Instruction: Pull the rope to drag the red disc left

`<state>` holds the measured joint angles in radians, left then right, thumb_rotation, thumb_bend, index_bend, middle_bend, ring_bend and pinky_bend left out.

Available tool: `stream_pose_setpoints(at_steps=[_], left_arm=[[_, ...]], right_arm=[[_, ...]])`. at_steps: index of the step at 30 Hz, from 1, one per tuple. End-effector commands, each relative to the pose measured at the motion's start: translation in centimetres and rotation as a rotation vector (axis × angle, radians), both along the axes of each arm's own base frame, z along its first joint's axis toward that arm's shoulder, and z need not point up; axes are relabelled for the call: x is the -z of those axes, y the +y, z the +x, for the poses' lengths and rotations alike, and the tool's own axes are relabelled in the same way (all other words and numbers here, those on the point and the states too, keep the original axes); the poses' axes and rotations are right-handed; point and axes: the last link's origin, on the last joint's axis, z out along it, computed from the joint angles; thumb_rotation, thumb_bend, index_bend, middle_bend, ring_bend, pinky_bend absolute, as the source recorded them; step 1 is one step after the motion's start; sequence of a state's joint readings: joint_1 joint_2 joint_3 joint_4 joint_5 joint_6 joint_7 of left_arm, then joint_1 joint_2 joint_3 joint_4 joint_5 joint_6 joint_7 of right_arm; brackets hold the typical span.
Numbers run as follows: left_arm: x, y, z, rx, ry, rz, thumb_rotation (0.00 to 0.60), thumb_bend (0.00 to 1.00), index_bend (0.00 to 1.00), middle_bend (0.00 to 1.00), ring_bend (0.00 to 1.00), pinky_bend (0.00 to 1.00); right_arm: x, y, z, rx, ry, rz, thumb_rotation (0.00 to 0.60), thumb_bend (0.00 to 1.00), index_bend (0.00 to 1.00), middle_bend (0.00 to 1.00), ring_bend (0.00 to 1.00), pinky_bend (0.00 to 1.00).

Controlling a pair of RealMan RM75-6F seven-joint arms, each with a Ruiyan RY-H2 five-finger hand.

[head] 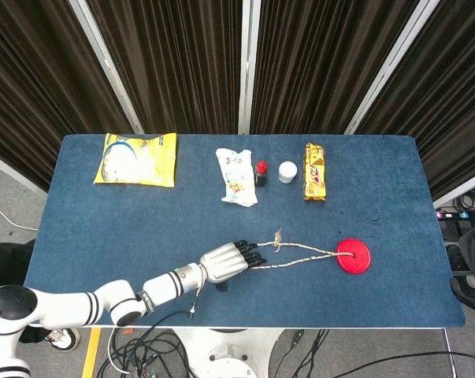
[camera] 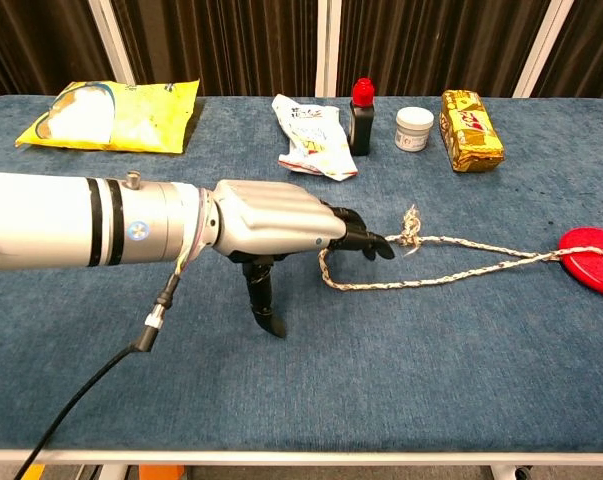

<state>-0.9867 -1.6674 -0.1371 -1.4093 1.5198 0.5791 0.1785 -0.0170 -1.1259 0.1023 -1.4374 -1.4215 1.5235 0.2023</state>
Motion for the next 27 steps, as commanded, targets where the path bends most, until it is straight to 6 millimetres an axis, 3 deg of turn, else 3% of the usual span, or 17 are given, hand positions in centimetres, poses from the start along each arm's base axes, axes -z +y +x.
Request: stream_pose_setpoints(at_steps=[1, 7, 10, 19, 27], left_arm=[[0.1, 0.2, -0.3, 0.026, 0.031, 0.018, 0.600, 0.08, 0.07, 0.18, 0.00, 0.13], [0.1, 0.4, -1.2, 0.039, 0.088, 0.040, 0.600, 0.07, 0.07, 0.31, 0.00, 0.13], [-0.3, 0.6, -1.3, 0.023, 0.090, 0.048, 0.600, 0.07, 0.07, 0.43, 0.00, 0.13], [-1.6, 1.0, -1.5, 0.014, 0.106, 0.081, 0.600, 0.07, 0.08, 0.77, 0.21, 0.13], [-2.4, 0.7, -1.6, 0.007, 0.092, 0.108, 0.600, 0.08, 0.11, 0.91, 0.32, 0.13]], right_arm=[[-0.1, 0.0, 0.0, -0.001, 0.001, -0.004, 0.600, 0.22, 0.00, 0.02, 0.00, 0.00], [-0.2, 0.1, -0.1, -0.001, 0.003, -0.005, 0.600, 0.22, 0.00, 0.02, 0.00, 0.00], [-0.1, 0.1, -0.1, -0.001, 0.004, -0.003, 0.600, 0.22, 0.00, 0.02, 0.00, 0.00], [0.3, 0.0, 0.1, -0.003, 0.006, 0.007, 0.600, 0.22, 0.00, 0.02, 0.00, 0.00], [0.5, -0.1, 0.1, -0.002, 0.005, 0.012, 0.600, 0.22, 0.00, 0.02, 0.00, 0.00]])
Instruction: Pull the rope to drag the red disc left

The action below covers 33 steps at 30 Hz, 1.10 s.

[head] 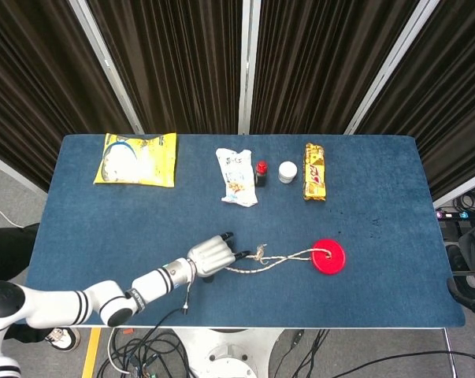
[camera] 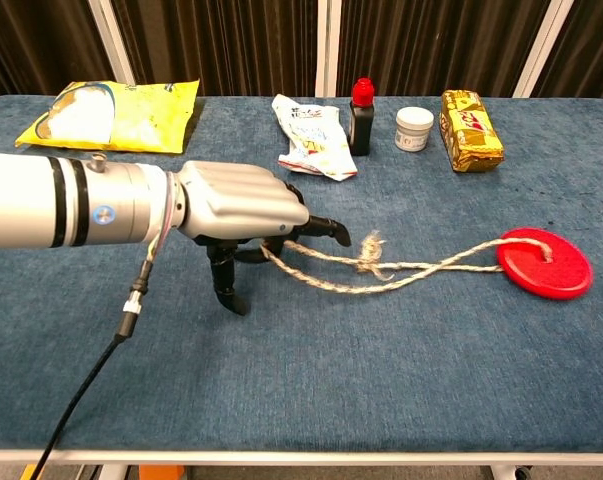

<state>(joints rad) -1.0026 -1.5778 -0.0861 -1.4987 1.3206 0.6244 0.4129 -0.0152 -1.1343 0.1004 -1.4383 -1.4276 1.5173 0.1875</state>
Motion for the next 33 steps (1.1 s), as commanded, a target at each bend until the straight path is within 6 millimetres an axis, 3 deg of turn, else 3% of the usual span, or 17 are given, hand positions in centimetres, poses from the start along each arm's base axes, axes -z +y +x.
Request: stream_pose_setpoints(at_steps=[1, 5, 9, 14, 18, 21, 27, 33], left_arm=[[-0.2, -0.1, -0.1, -0.005, -0.013, 0.011, 0.600, 0.08, 0.11, 0.91, 0.33, 0.13], [-0.6, -0.1, -0.1, -0.011, -0.040, 0.029, 0.600, 0.15, 0.14, 0.93, 0.39, 0.13], [-1.1, 0.0, -0.3, -0.014, -0.088, 0.090, 0.600, 0.29, 0.35, 0.98, 0.53, 0.18], [-2.8, 0.4, -1.4, -0.013, -0.164, 0.207, 0.600, 0.30, 0.67, 1.00, 0.64, 0.36], [-5.0, 1.1, -3.6, -0.066, -0.210, 0.291, 0.600, 0.31, 0.75, 0.99, 0.71, 0.54], [-7.4, 2.0, -6.1, -0.108, -0.230, 0.392, 0.600, 0.31, 0.75, 0.98, 0.73, 0.58], [-13.6, 3.5, -14.2, -0.292, -0.163, 0.629, 0.600, 0.31, 0.75, 0.97, 0.73, 0.58], [-19.6, 3.4, -20.5, -0.441, -0.121, 0.826, 0.600, 0.32, 0.75, 0.97, 0.73, 0.58]], right_arm=[[0.0, 0.0, 0.0, -0.001, 0.001, 0.001, 0.600, 0.22, 0.00, 0.02, 0.00, 0.00], [0.1, 0.0, 0.1, 0.000, 0.002, 0.003, 0.600, 0.22, 0.00, 0.02, 0.00, 0.00], [0.2, 0.0, 0.1, 0.000, 0.002, 0.008, 0.600, 0.22, 0.00, 0.02, 0.00, 0.00], [0.3, -0.1, 0.1, -0.001, 0.003, 0.012, 0.600, 0.22, 0.00, 0.02, 0.00, 0.00], [0.4, -0.2, 0.2, -0.002, 0.003, 0.015, 0.600, 0.22, 0.00, 0.02, 0.00, 0.00], [0.5, -0.2, 0.3, -0.005, 0.004, 0.016, 0.600, 0.22, 0.00, 0.02, 0.00, 0.00], [0.6, -0.3, 0.6, -0.010, 0.009, 0.021, 0.600, 0.22, 0.00, 0.02, 0.00, 0.00], [1.0, -0.5, 1.0, -0.014, 0.012, 0.031, 0.600, 0.22, 0.00, 0.02, 0.00, 0.00]])
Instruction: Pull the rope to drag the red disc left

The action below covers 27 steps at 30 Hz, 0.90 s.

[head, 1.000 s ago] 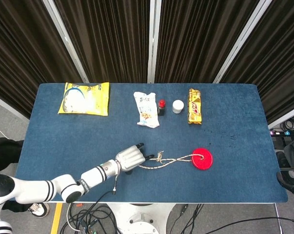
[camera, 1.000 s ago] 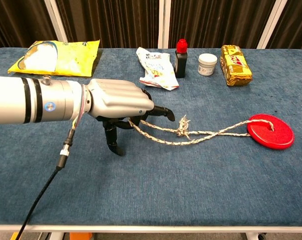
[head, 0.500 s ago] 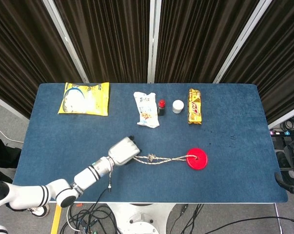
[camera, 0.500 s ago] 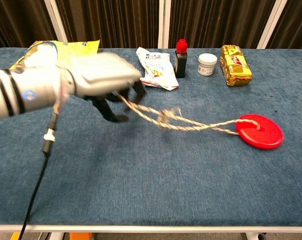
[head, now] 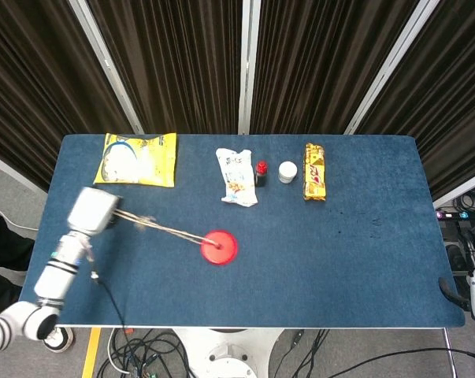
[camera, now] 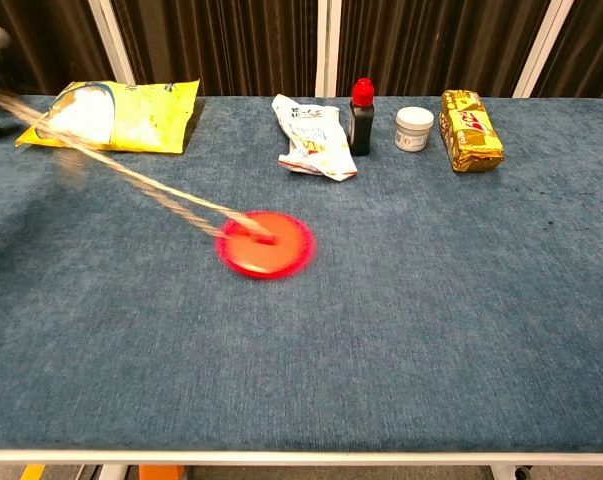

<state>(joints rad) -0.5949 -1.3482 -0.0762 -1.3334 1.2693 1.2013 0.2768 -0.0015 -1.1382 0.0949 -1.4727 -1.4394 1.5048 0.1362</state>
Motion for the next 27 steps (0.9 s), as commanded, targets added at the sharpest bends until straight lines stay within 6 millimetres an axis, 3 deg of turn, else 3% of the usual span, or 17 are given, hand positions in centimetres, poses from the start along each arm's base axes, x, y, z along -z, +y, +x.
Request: stream_pose_setpoints(at_steps=[1, 6, 15, 17, 21, 25, 27], left_arm=[[-3.9, -0.4, -3.3, -0.089, -0.001, 0.126, 0.600, 0.32, 0.75, 0.97, 0.73, 0.58], [-7.3, -1.1, -5.9, -0.159, 0.009, 0.229, 0.600, 0.32, 0.76, 0.97, 0.73, 0.58], [-7.2, -2.0, -6.2, -0.165, -0.005, 0.241, 0.600, 0.32, 0.76, 0.96, 0.73, 0.57], [-6.4, -1.9, -5.3, -0.155, -0.066, 0.208, 0.600, 0.32, 0.76, 0.96, 0.73, 0.57], [-4.4, -1.2, -1.5, -0.067, -0.185, 0.127, 0.600, 0.33, 0.76, 0.96, 0.73, 0.57], [-2.4, -0.2, 2.6, 0.063, -0.212, 0.089, 0.600, 0.33, 0.76, 0.96, 0.73, 0.57], [-1.3, 0.1, 3.7, 0.101, -0.207, 0.065, 0.600, 0.33, 0.75, 0.92, 0.71, 0.57]], right_arm=[[0.2, -0.1, 0.2, -0.004, 0.001, 0.004, 0.600, 0.22, 0.00, 0.02, 0.00, 0.00], [0.4, -0.1, 0.6, -0.013, 0.007, 0.011, 0.600, 0.22, 0.00, 0.02, 0.00, 0.00], [0.6, -0.2, 0.8, -0.017, 0.010, 0.018, 0.600, 0.22, 0.00, 0.02, 0.00, 0.00], [0.6, -0.1, 0.8, -0.014, 0.011, 0.017, 0.600, 0.22, 0.00, 0.02, 0.00, 0.00], [0.8, -0.2, 0.7, -0.011, 0.008, 0.023, 0.600, 0.22, 0.00, 0.02, 0.00, 0.00], [0.9, -0.3, 0.7, -0.009, 0.004, 0.025, 0.600, 0.22, 0.00, 0.02, 0.00, 0.00], [0.8, -0.3, 0.8, -0.011, 0.002, 0.020, 0.600, 0.22, 0.00, 0.02, 0.00, 0.00]])
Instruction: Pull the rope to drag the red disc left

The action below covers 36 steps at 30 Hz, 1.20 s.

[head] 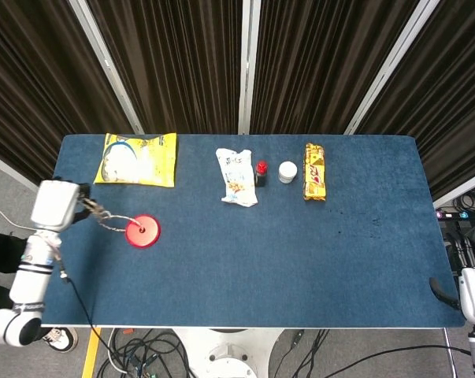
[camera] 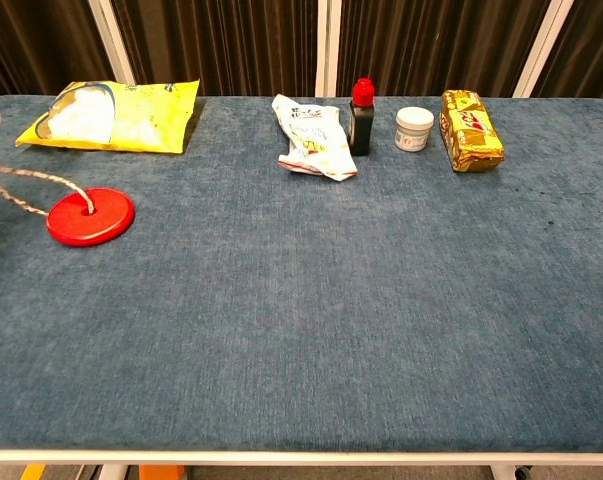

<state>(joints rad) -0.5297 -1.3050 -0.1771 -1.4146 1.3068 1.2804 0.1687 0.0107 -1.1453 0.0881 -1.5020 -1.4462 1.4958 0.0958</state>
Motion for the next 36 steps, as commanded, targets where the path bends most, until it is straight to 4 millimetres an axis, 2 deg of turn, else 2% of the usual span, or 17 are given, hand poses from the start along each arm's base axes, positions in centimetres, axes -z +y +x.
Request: stream_pose_setpoints(at_steps=[1, 2, 3, 4, 5, 6, 8, 18, 23, 30, 34, 36], left_arm=[[2.5, 0.7, 2.7, 0.087, 0.005, -0.059, 0.600, 0.31, 0.70, 0.86, 0.66, 0.55], [3.1, 0.7, 2.6, 0.082, 0.026, -0.105, 0.600, 0.29, 0.60, 0.77, 0.56, 0.52], [3.6, 0.5, 2.3, 0.063, 0.051, -0.162, 0.600, 0.24, 0.43, 0.60, 0.40, 0.45], [3.9, 0.3, 2.0, 0.019, 0.081, -0.236, 0.600, 0.21, 0.32, 0.46, 0.28, 0.39], [3.9, 0.3, 1.8, -0.011, 0.097, -0.270, 0.600, 0.17, 0.16, 0.24, 0.11, 0.30], [3.7, 0.1, 1.7, -0.038, 0.109, -0.291, 0.600, 0.15, 0.10, 0.11, 0.04, 0.26], [3.4, -0.3, 1.4, -0.070, 0.120, -0.307, 0.600, 0.13, 0.09, 0.04, 0.01, 0.22], [0.4, -2.7, 0.8, -0.128, 0.140, -0.290, 0.600, 0.12, 0.08, 0.03, 0.00, 0.18], [-0.9, -4.8, 0.1, -0.117, 0.131, -0.202, 0.600, 0.12, 0.08, 0.04, 0.00, 0.18], [-0.5, -10.6, -3.8, -0.084, 0.131, -0.045, 0.600, 0.12, 0.10, 0.05, 0.00, 0.18], [0.0, -14.0, -6.0, -0.126, 0.103, 0.005, 0.600, 0.12, 0.10, 0.05, 0.00, 0.17], [0.2, -15.1, -6.7, -0.148, 0.084, 0.018, 0.600, 0.12, 0.10, 0.05, 0.00, 0.17]], right_arm=[[-0.1, 0.0, 0.0, -0.002, -0.002, -0.004, 0.600, 0.22, 0.00, 0.02, 0.00, 0.00], [-0.2, 0.1, 0.0, -0.003, -0.001, -0.004, 0.600, 0.22, 0.00, 0.02, 0.00, 0.00], [-0.2, 0.1, 0.0, -0.002, 0.000, -0.004, 0.600, 0.22, 0.00, 0.02, 0.00, 0.00], [-0.2, 0.1, -0.1, 0.001, 0.001, -0.004, 0.600, 0.22, 0.00, 0.02, 0.00, 0.00], [-0.3, 0.2, -0.2, 0.001, 0.000, -0.005, 0.600, 0.22, 0.00, 0.02, 0.00, 0.00], [-0.4, 0.2, -0.2, -0.005, -0.004, -0.013, 0.600, 0.22, 0.00, 0.03, 0.00, 0.00], [-0.5, 0.2, -0.3, -0.012, -0.008, -0.027, 0.600, 0.22, 0.00, 0.04, 0.00, 0.00], [0.1, 0.0, -0.1, -0.021, -0.007, -0.017, 0.600, 0.22, 0.00, 0.04, 0.00, 0.00], [-0.1, 0.1, 0.0, -0.017, -0.005, -0.025, 0.600, 0.22, 0.00, 0.04, 0.00, 0.00], [-0.3, 0.3, 0.0, -0.017, -0.015, -0.028, 0.600, 0.22, 0.00, 0.03, 0.00, 0.00], [0.0, 0.5, 0.2, -0.022, -0.014, -0.018, 0.600, 0.22, 0.00, 0.03, 0.00, 0.00], [0.3, 0.4, 0.2, -0.023, -0.016, -0.009, 0.600, 0.22, 0.00, 0.03, 0.00, 0.00]])
